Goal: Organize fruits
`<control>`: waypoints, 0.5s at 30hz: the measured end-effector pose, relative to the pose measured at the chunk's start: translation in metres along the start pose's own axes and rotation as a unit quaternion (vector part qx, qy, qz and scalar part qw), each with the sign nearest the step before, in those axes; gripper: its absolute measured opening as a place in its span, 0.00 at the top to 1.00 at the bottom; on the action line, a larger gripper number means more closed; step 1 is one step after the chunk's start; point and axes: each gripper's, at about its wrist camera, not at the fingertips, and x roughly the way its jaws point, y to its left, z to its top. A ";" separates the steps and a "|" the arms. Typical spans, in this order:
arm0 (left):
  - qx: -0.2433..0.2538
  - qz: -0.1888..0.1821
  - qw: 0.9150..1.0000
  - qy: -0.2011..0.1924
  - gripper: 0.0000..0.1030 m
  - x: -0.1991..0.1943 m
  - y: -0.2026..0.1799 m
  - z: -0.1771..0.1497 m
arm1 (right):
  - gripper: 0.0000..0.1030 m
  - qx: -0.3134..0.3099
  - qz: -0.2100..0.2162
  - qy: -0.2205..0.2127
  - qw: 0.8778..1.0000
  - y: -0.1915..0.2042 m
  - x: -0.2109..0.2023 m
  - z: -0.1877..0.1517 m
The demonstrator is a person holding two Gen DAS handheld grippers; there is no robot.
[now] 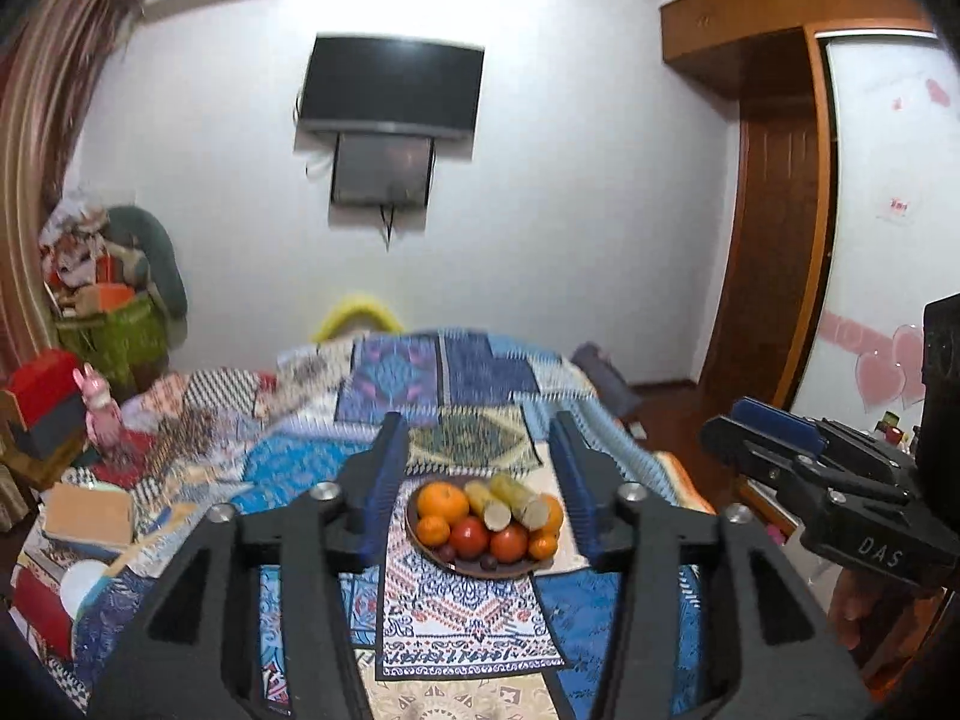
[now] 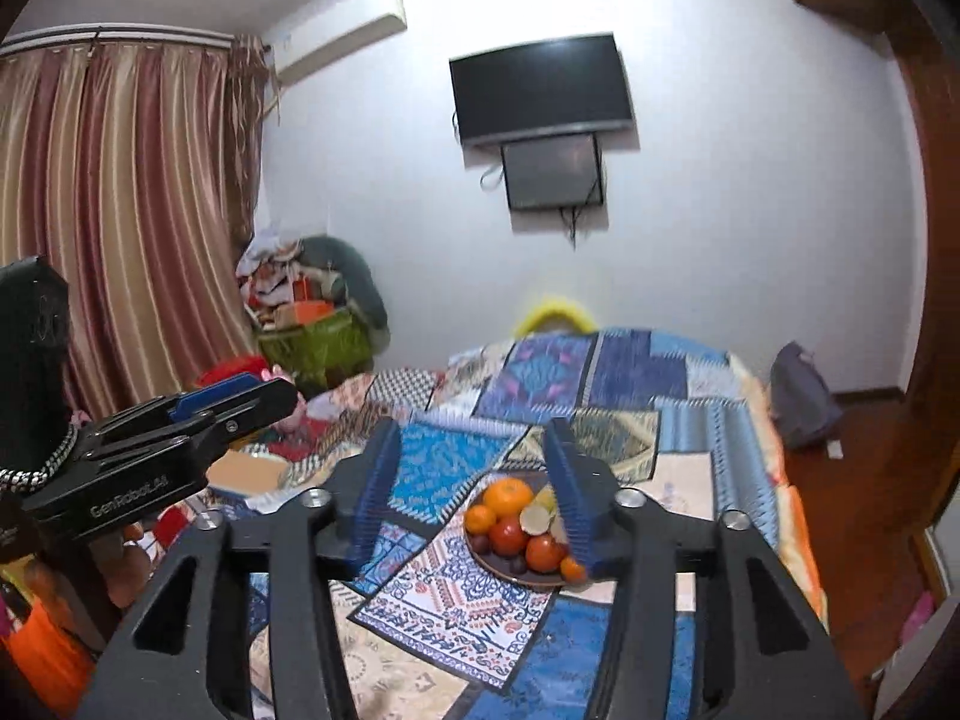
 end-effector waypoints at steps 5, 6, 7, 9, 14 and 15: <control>0.022 0.013 0.999 -0.026 0.37 -0.023 -0.009 0.003 | 0.29 0.007 -0.024 -0.028 0.999 0.002 -0.011 0.000; 0.021 0.013 0.999 -0.029 0.35 -0.027 -0.009 0.003 | 0.27 0.008 -0.029 -0.031 0.999 0.002 -0.013 0.000; 0.019 0.011 0.999 -0.030 0.34 -0.029 -0.009 0.003 | 0.23 0.007 -0.036 -0.035 0.999 0.003 -0.015 0.000; 0.016 0.010 0.999 -0.032 0.28 -0.032 -0.008 0.003 | 0.18 0.005 -0.049 -0.045 0.998 0.005 -0.020 -0.002; 0.016 0.019 0.999 -0.043 0.13 -0.039 -0.010 0.002 | 0.04 0.004 -0.073 -0.059 0.996 0.005 -0.029 -0.005; 0.018 0.020 0.999 -0.045 0.12 -0.040 -0.011 0.001 | 0.03 0.005 -0.076 -0.061 0.995 0.005 -0.030 -0.005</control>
